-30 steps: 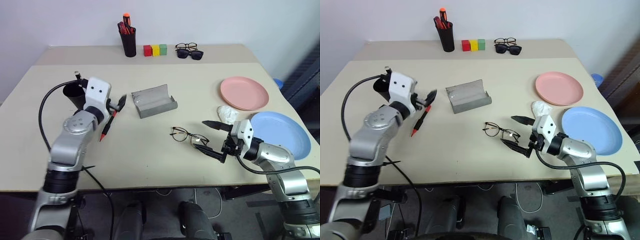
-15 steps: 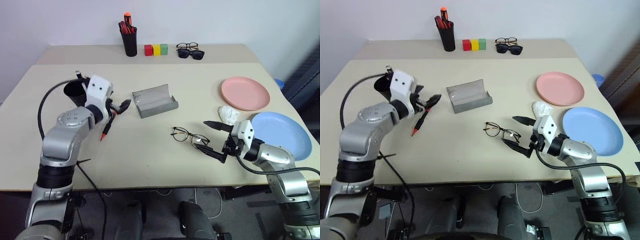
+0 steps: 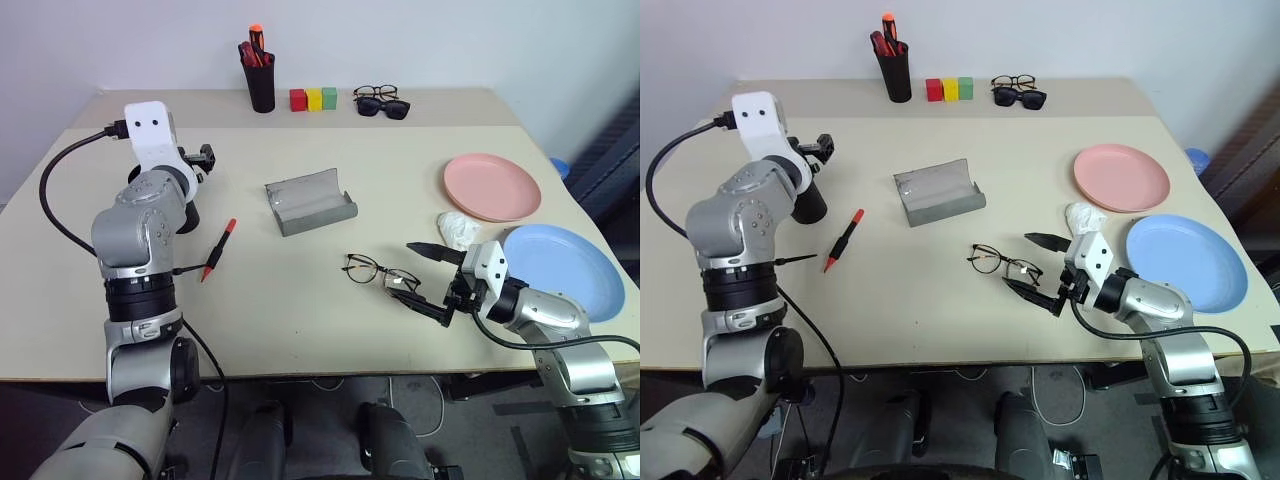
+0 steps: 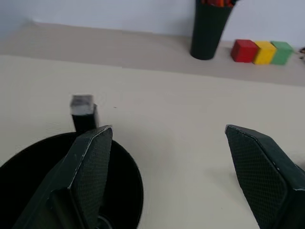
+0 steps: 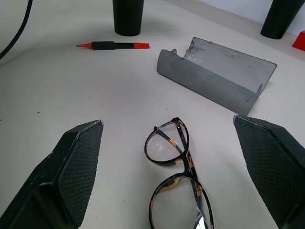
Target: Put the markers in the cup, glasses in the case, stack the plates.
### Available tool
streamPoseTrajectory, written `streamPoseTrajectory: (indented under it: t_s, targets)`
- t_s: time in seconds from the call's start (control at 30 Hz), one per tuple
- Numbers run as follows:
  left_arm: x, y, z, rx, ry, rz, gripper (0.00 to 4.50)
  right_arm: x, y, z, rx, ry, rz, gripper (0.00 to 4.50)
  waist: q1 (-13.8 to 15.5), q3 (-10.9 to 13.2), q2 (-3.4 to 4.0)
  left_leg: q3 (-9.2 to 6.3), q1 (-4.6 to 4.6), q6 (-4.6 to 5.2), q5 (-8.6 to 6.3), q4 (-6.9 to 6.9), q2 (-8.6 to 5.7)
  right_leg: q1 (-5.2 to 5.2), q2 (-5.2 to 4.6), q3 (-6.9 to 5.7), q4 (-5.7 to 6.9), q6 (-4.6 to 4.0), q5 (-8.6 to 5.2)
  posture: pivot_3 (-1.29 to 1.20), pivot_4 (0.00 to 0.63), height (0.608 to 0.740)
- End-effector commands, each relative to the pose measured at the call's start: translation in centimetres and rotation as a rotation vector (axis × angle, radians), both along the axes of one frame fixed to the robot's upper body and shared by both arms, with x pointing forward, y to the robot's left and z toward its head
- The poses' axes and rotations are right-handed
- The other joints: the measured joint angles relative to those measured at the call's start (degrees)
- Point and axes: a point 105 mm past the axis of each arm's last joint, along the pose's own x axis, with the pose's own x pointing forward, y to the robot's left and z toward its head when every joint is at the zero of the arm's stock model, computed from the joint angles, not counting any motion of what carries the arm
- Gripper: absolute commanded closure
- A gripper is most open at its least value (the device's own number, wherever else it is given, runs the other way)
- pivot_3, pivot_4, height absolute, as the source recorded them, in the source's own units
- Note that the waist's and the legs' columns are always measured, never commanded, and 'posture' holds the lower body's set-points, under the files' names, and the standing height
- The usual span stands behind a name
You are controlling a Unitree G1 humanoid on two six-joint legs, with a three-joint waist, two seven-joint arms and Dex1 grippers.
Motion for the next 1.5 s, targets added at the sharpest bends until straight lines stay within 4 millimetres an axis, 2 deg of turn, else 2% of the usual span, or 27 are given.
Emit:
streamPoseTrajectory:
  t_s: [0.03, 0.43, 0.63, 0.87, 0.97, 1.03, 1.1, 1.17, 1.23, 1.5]
  targets:
    - [0.2, 0.8, 2.3, -0.021, -0.063, 0.058, 0.64, -0.3, -0.1, 1.0, 0.007, -0.046, 0.001, 0.0, -0.12, 0.0, 0.0, 0.0, 0.0, 0.0, 0.0, 0.0, 0.0, 0.0, 0.0, 0.0, 0.0, 0.0, 0.0, 0.0, 0.15, 0.74]
    - [0.8, 1.1, 2.6, -0.033, -0.084, 0.078, 0.64, -0.4, 0.1, 0.8, 0.013, -0.041, -0.002, 0.0, -0.22, 0.0, -0.01, 0.0, 0.0, -0.01, 0.0, -0.02, 0.0, -0.01, 0.0, 0.0, 0.0, 0.01, 0.01, 0.0, 0.15, 0.74]
    - [0.3, 0.5, 2.5, -0.037, -0.108, 0.034, 0.64, -0.4, -0.1, 0.8, 0.012, -0.042, -0.003, 0.0, -0.24, 0.01, -0.01, 0.01, 0.0, -0.01, 0.0, -0.02, 0.0, -0.01, 0.0, 0.0, -0.01, 0.02, 0.01, 0.0, 0.15, 0.74]
    - [-1.4, -0.8, 2.7, -0.009, -0.163, -0.113, 0.64, -0.2, 0.0, 0.9, 0.013, -0.044, -0.003, 0.0, -0.31, 0.0, -0.01, 0.0, 0.01, -0.02, 0.0, -0.03, 0.0, -0.01, 0.0, 0.0, 0.0, -0.01, 0.0, 0.0, 0.15, 0.74]
    - [-3.1, -3.8, 2.3, 0.012, -0.16, -0.384, 0.64, -0.2, 0.0, 0.9, 0.014, -0.044, -0.003, 0.0, -0.46, 0.01, -0.01, 0.0, 0.01, -0.02, 0.0, -0.03, 0.0, -0.02, 0.0, 0.0, 0.0, -0.15, -0.08, 0.0, 0.15, 0.74]
    - [-4.7, -5.5, 0.6, 0.049, -0.089, -0.565, 0.64, -0.1, 0.0, 0.9, 0.016, -0.043, -0.003, 0.0, -0.43, 0.0, 0.0, 0.01, 0.01, -0.02, 0.0, -0.05, 0.01, -0.03, 0.0, 0.0, 0.0, -0.17, -0.09, 0.0, 0.15, 0.74]
    - [-6.2, -6.1, -1.7, 0.144, 0.007, -0.678, 0.64, -0.2, 0.0, 0.9, 0.015, -0.042, -0.003, 0.0, -0.44, 0.0, 0.01, 0.01, 0.01, -0.02, 0.0, -0.06, 0.01, -0.03, 0.0, 0.01, 0.0, -0.19, -0.1, 0.0, 0.15, 0.74]
    - [-6.9, -5.2, -4.9, 0.198, 0.175, -0.691, 0.64, -0.4, 0.0, 1.0, 0.019, -0.037, 0.004, 0.0, -0.44, 0.0, 0.02, 0.01, 0.02, -0.02, 0.0, -0.05, 0.02, -0.05, 0.0, 0.01, 0.02, -0.21, -0.1, 0.0, 0.15, 0.74]
    - [-7.0, -3.5, -7.4, 0.219, 0.324, -0.629, 0.64, -0.9, 0.1, 1.1, 0.032, -0.025, 0.026, 0.0, -0.43, 0.0, 0.01, 0.01, 0.02, -0.02, 0.0, -0.04, 0.04, -0.07, 0.0, 0.01, 0.01, -0.23, -0.11, 0.0, 0.15, 0.74]
    - [-7.2, -2.7, -8.0, 0.168, 0.384, -0.551, 0.64, -2.4, 0.7, 2.5, 0.082, -0.064, 0.109, 0.0, -0.25, 0.01, -0.01, 0.01, -0.05, -0.02, -0.01, -0.05, 0.02, -0.09, -0.08, 0.01, -0.05, -0.23, -0.11, 0.0, 0.15, 0.74]
